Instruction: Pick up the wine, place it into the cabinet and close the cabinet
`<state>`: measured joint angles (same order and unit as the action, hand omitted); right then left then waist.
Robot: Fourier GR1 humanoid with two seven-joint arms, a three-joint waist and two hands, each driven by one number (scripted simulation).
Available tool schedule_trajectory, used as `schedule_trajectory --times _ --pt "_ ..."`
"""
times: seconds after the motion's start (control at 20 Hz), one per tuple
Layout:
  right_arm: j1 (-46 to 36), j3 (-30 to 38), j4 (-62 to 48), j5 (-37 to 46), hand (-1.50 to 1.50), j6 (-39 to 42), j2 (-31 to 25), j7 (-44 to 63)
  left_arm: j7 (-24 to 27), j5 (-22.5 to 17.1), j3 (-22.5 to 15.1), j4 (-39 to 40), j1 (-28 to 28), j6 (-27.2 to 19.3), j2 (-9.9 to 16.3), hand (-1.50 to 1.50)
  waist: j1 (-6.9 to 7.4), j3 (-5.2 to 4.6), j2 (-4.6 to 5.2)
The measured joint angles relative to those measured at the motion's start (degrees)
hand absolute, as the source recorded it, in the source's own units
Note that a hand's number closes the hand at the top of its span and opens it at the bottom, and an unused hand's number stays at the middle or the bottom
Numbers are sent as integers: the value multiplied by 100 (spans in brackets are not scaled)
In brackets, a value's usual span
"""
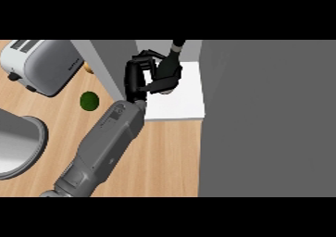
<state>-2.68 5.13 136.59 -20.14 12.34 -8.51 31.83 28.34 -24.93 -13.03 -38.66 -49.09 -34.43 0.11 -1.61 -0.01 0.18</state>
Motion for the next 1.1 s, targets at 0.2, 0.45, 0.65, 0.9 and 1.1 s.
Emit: schedule_trajectory --times 0.2,0.45,0.65,0.9,1.1 --pt "-96 6 -7 -9 -150 -51 -12 29 318 12 126 458 -372 -94 4 150 -23 -1 7" --pt "-35 -16 -16 -17 -150 -11 9 -54 633 74 449 957 -649 -34 43 150 -5 0 7" --pt "-180 -99 -20 -22 -150 -104 7 48 937 -75 592 1379 -863 22 14 150 -68 -3 25" --pt "26 -178 -34 -24 -150 26 62 -133 1023 -415 901 1775 -1065 188 -4 150 -116 -2 36" --pt "10 -317 -46 -14 -150 -7 114 -147 1112 -665 1062 1954 -1170 411 -19 150 -129 7 25"
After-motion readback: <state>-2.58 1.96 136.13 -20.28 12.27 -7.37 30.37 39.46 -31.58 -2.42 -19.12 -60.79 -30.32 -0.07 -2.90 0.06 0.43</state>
